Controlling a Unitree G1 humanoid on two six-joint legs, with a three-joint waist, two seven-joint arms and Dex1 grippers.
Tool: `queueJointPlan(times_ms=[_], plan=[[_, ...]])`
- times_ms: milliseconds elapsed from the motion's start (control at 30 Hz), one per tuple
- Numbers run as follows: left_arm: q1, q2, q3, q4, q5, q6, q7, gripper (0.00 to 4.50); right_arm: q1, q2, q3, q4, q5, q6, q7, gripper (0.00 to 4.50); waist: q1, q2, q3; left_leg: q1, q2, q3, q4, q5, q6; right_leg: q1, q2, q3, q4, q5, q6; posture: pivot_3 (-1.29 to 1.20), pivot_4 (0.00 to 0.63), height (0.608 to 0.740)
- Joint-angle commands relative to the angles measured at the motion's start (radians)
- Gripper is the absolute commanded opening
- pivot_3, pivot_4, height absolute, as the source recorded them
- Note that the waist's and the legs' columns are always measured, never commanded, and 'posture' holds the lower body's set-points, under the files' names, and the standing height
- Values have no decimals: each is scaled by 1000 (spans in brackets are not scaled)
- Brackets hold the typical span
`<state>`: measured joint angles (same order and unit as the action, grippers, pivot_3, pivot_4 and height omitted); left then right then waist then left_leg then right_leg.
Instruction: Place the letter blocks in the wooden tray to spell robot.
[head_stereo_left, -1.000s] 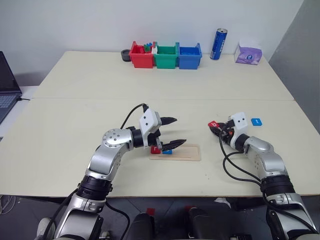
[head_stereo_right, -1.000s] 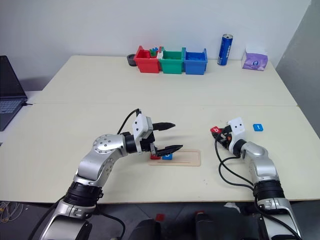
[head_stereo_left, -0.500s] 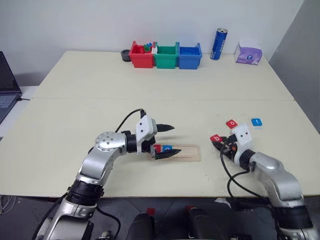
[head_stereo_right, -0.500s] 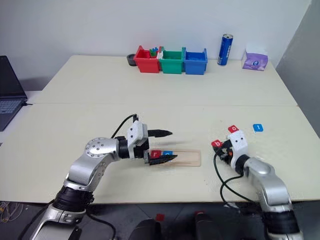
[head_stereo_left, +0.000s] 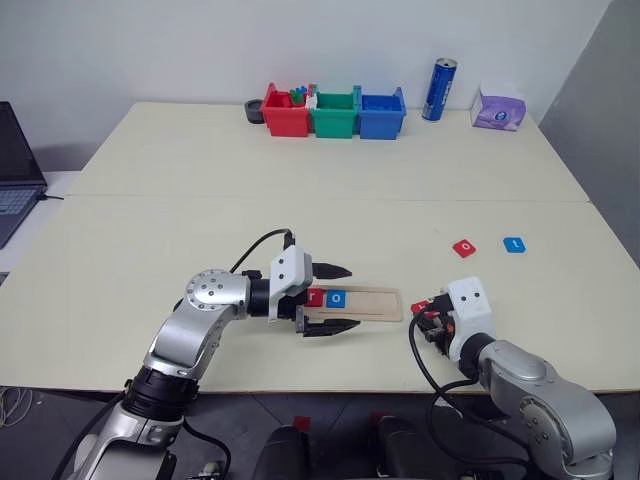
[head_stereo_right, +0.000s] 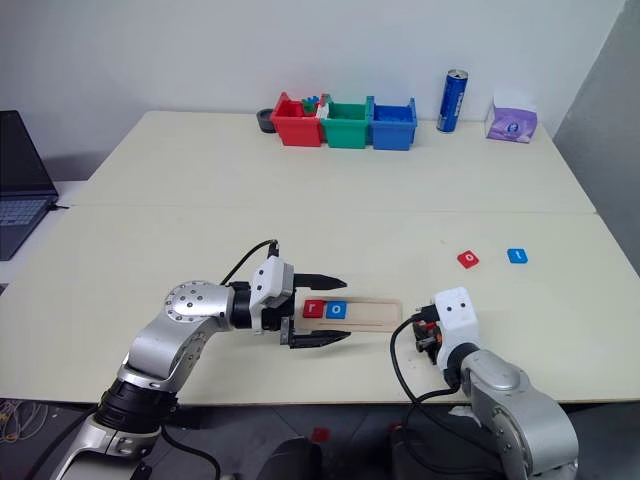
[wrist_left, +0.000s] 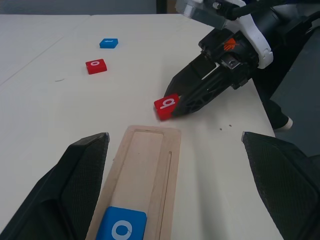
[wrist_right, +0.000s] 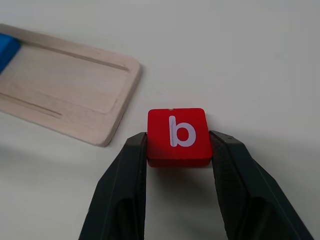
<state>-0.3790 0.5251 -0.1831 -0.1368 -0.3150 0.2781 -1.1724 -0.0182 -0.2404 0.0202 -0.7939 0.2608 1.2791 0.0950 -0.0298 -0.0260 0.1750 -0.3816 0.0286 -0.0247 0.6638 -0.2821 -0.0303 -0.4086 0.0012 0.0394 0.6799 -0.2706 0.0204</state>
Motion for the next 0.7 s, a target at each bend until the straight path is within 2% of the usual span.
queueJointPlan(times_ms=[33,367,633,667,700], plan=[[-13,2,1,-20,-21,-16,-10,4500,-19,20,-19,-39,-19,31,-37,1449,0,0,0,0,0,0,0,0,0,0,0,0,0,0,0,0,150,740],[-16,-5,0,-11,-18,-27,-3,4500,-41,54,-38,-24,-22,76,-65,1449,-1,0,0,0,0,0,0,0,0,0,0,0,0,0,0,0,150,740],[-14,-5,0,-11,-18,-30,-3,4500,-68,76,-73,-60,6,107,-33,4216,-2,0,0,0,0,0,0,0,0,0,0,0,0,0,0,0,150,740],[-15,-6,0,-9,-17,-31,-2,4500,-80,69,-81,-66,9,112,-28,4472,-2,0,0,0,0,0,0,0,0,0,0,0,0,0,0,0,150,740],[-17,-7,0,-6,-16,-33,-2,4500,-95,63,-88,-69,7,116,-26,4472,-2,0,0,0,0,0,0,0,0,0,0,0,0,0,0,0,150,740]])
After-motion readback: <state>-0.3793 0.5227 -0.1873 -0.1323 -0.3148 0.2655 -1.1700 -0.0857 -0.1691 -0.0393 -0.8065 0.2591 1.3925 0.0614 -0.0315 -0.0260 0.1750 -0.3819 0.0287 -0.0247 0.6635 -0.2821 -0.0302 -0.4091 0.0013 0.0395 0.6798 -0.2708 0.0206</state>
